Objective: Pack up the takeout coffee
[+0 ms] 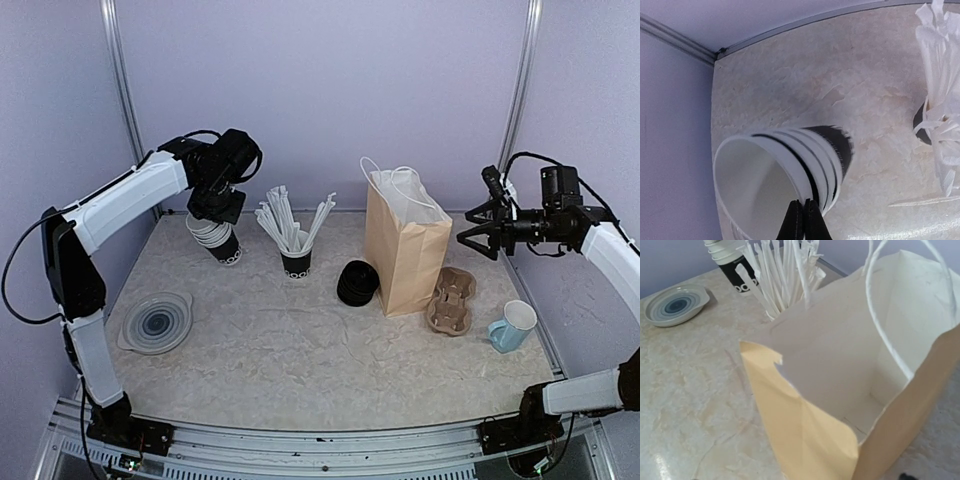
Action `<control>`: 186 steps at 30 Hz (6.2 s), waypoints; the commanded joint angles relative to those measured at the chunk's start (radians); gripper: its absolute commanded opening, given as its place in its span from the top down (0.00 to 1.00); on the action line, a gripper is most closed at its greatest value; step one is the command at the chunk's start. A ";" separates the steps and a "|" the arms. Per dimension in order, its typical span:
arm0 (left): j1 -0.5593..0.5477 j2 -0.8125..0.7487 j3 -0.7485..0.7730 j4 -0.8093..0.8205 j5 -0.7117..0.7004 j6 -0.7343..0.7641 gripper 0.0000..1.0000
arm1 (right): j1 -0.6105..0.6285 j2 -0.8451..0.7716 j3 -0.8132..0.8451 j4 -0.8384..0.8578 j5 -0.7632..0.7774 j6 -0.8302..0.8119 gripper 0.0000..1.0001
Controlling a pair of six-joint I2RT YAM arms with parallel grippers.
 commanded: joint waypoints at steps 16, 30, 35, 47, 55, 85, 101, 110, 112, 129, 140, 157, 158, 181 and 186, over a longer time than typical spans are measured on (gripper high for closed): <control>0.011 0.048 0.053 -0.073 -0.138 -0.050 1.00 | 0.047 0.023 0.025 -0.006 -0.010 0.004 0.17; 0.015 0.017 0.073 -0.152 -0.238 -0.079 1.00 | 0.052 0.031 0.020 -0.002 -0.005 0.006 0.16; 0.017 -0.006 0.066 -0.162 -0.262 -0.080 1.00 | 0.053 0.032 0.016 0.003 -0.004 0.007 0.16; -0.255 -0.129 0.174 -0.096 -0.293 0.016 1.00 | 0.054 0.006 0.052 -0.126 0.053 -0.073 0.17; -0.527 -0.269 -0.152 0.025 0.162 0.209 1.00 | 0.248 0.013 -0.126 -0.061 0.331 -0.196 0.49; -0.673 0.116 -0.182 0.191 0.262 0.310 1.00 | 0.333 0.295 0.001 0.167 0.490 -0.154 0.66; -0.679 0.052 -0.292 0.156 0.251 0.199 0.76 | 0.581 0.366 0.071 0.111 0.640 -0.178 0.50; -0.662 -0.128 -0.324 0.213 0.148 0.208 0.54 | 0.649 0.460 0.126 0.140 0.732 -0.175 0.50; -0.631 -0.200 -0.368 0.259 0.142 0.206 0.47 | 0.661 0.482 0.136 0.139 0.746 -0.171 0.49; -0.427 -0.522 -0.749 0.816 -0.018 -0.009 0.01 | 0.675 0.662 0.224 0.150 0.750 -0.127 0.51; -0.378 -0.583 -0.808 0.880 0.025 0.012 0.17 | 0.675 0.725 0.228 0.185 0.729 -0.123 0.62; -0.378 -0.552 -0.807 0.864 0.029 0.017 0.18 | 0.675 0.740 0.268 0.158 0.717 -0.117 0.89; -0.378 -0.552 -0.807 0.865 0.025 0.020 0.17 | 0.673 0.734 0.270 0.149 0.714 -0.114 0.90; -0.346 -0.654 -1.221 1.793 0.468 0.507 0.06 | 0.674 0.475 0.485 -0.155 -0.169 -0.046 0.96; -0.371 -0.585 -1.235 1.992 0.527 0.524 0.01 | 0.673 0.467 0.491 -0.148 -0.275 0.000 0.96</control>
